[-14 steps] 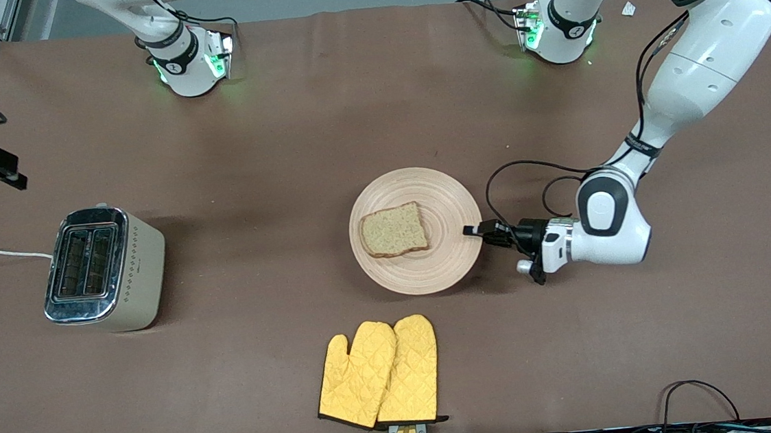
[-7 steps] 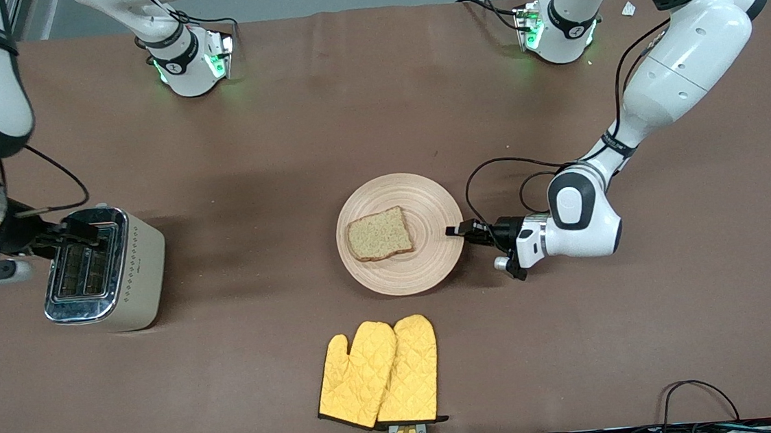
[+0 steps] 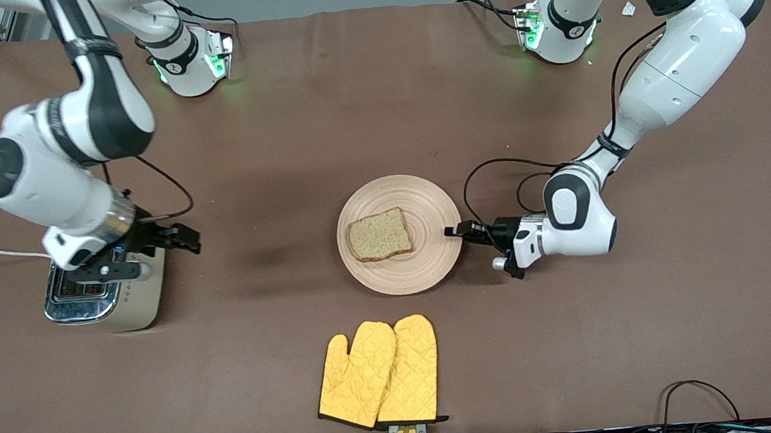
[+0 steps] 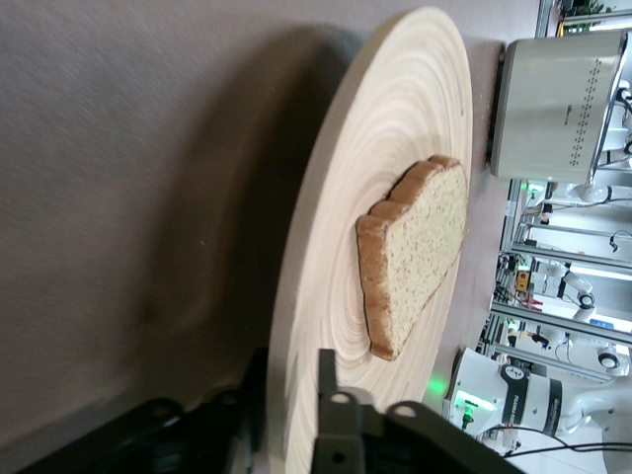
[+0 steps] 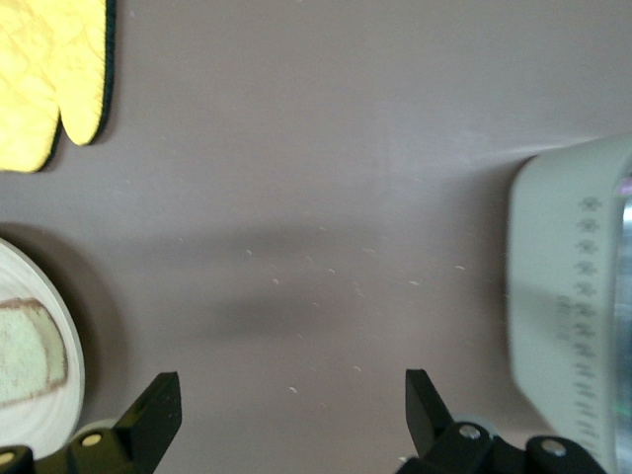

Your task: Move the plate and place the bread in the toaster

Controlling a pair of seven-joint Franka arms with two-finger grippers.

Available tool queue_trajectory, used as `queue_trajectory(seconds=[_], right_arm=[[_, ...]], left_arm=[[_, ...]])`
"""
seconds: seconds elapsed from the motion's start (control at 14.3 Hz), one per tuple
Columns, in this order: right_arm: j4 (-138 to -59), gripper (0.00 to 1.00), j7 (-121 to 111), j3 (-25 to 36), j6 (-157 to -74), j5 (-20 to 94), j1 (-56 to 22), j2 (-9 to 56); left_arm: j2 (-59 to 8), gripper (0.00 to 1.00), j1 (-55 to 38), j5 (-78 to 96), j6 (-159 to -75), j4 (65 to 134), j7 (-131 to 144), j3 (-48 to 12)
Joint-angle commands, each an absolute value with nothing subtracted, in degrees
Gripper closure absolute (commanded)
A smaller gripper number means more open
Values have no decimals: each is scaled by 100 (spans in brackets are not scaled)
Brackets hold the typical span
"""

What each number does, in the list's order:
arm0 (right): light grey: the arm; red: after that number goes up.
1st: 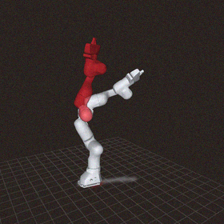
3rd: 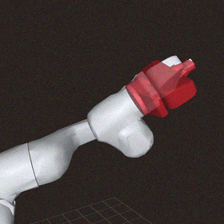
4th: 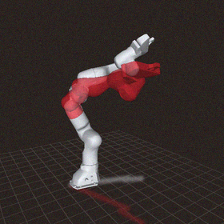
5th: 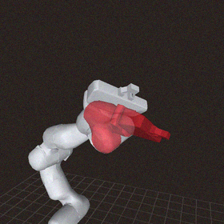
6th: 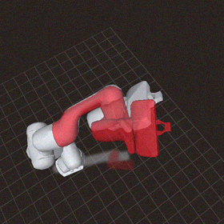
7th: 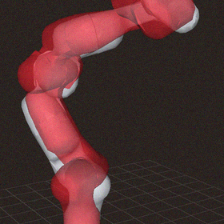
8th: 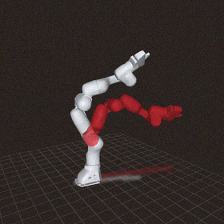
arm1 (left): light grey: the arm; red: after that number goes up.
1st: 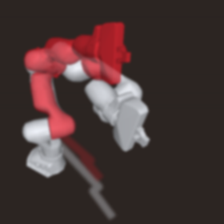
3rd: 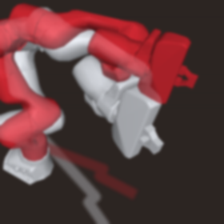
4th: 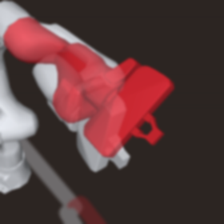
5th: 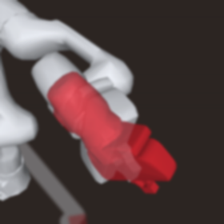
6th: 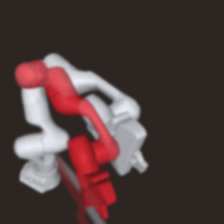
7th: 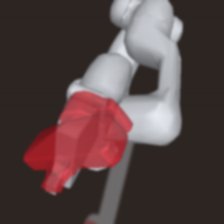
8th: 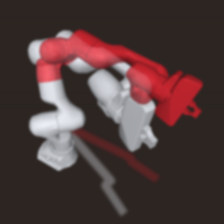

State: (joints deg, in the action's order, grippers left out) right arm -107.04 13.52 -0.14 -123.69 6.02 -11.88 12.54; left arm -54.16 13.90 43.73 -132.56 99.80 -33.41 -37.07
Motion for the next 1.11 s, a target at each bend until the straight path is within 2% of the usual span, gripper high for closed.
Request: queue_trajectory(seconds=[0.0,0.28,0.63,1.05], right_arm=[[-11039,0,2098,44,-13042,633,-1773,1484],[-10951,0,2995,44,-13605,598,-2424,2056],[-10670,0,3558,53,-13605,563,-2856,2417],[-10134,0,4200,62,-13605,536,-3286,3005]], left_arm=[[-5125,0,1747,4246,-13149,9967,-3243,-3612],[-4818,0,2538,3186,-12201,9573,-2727,-3621],[-4448,0,3610,2549,-11067,9124,-2197,-4033],[-3219,0,4227,2496,-10083,8983,-1416,-4025]])
